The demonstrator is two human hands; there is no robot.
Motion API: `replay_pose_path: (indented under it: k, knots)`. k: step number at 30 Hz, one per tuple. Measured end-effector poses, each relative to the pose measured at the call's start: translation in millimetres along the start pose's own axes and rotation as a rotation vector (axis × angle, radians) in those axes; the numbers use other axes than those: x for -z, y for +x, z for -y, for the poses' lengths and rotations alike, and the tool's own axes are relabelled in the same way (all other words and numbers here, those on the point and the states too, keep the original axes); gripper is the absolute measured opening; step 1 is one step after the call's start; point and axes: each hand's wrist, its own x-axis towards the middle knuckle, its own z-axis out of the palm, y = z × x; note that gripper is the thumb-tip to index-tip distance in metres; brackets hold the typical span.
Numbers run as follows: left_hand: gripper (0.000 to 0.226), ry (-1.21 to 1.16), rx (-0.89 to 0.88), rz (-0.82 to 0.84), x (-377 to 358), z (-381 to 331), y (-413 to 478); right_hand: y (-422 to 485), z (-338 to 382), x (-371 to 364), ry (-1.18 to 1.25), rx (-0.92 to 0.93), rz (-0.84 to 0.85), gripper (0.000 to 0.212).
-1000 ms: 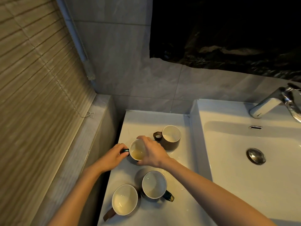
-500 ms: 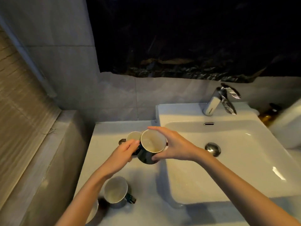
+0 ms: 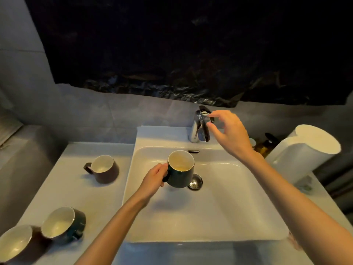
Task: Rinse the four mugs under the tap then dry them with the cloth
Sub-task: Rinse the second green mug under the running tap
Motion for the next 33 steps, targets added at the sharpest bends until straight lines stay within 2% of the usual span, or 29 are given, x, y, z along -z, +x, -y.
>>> replay_pose_path:
  k: [5, 12, 19, 24, 33]
  knots:
    - [0.03, -0.018, 0.054, -0.05, -37.9, -16.5, 16.3, 21.5, -21.5, -14.9, -0.092, 0.071, 0.123, 0.039]
    - [0.028, 0.0, 0.061, -0.081, -65.8, -32.6, 37.9, 48.6, -23.1, -45.7, -0.16, 0.112, 0.182, 0.049]
    - [0.029, 0.003, 0.025, -0.089, -73.0, -36.5, 47.7, 56.8, -28.4, -54.0, -0.216, 0.243, 0.03, 0.031]
    - [0.028, 0.014, 0.006, -0.086, -73.5, -35.8, 50.1, 70.7, -26.8, -54.8, -0.199, 0.214, -0.009, 0.025]
    - [0.029, 0.04, -0.032, -0.073, -70.5, -29.3, 52.2, 80.9, -20.5, -50.5, -0.199, 0.153, 0.06, 0.031]
